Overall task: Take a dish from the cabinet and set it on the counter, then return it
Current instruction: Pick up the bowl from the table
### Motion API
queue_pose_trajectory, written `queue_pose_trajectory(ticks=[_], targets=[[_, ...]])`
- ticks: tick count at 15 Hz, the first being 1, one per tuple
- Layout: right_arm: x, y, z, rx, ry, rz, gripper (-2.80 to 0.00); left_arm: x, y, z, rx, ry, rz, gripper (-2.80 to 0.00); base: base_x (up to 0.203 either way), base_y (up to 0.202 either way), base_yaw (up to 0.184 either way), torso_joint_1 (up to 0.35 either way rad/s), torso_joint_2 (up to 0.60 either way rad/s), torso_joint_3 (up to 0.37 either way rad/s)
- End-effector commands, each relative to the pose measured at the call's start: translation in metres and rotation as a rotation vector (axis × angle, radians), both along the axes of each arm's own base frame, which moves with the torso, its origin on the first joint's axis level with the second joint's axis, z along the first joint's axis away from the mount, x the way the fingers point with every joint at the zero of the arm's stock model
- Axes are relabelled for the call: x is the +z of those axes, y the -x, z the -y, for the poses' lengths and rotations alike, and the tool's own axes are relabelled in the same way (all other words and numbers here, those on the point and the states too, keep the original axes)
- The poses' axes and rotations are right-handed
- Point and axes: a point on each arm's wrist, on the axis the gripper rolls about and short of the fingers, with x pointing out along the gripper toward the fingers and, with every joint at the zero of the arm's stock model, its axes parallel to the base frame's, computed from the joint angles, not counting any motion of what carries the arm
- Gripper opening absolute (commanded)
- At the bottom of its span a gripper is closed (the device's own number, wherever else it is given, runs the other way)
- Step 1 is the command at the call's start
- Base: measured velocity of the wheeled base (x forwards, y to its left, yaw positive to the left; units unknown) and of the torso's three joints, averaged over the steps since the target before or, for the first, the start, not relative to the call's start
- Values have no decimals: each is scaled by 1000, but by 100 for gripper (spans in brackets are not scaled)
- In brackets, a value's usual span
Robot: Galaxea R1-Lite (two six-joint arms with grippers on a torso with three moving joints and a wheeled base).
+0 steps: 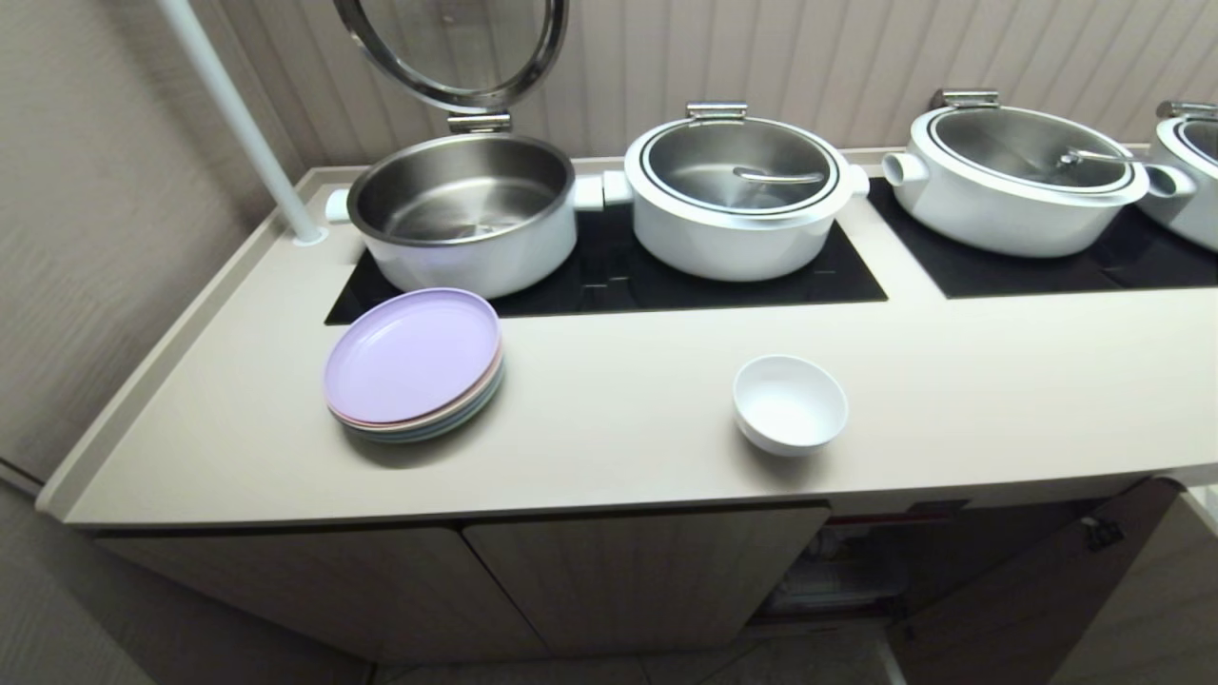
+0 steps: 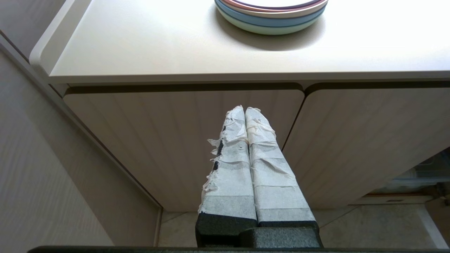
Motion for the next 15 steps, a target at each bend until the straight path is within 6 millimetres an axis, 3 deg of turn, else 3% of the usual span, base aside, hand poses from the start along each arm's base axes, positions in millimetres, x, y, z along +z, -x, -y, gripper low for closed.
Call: queue_pose_trajectory(ticks=[1, 6, 9, 12, 15], targets=[[15, 3, 0, 2, 1, 14, -280, 0, 0, 0, 1, 0, 2, -280, 0, 0, 0, 0, 0, 0], [49, -7, 0, 24, 5, -17, -280, 0, 0, 0, 1, 0, 2, -280, 0, 0, 0, 0, 0, 0], [76, -25, -1, 100, 11, -33, -280, 0, 0, 0, 1, 0, 0, -280, 0, 0, 0, 0, 0, 0], [106, -62, -4, 160, 13, -48, -280, 0, 0, 0, 1, 0, 2, -280, 0, 0, 0, 0, 0, 0], [137, -121, -12, 226, 17, -67, -280, 0, 0, 0, 1, 0, 0, -280, 0, 0, 0, 0, 0, 0]])
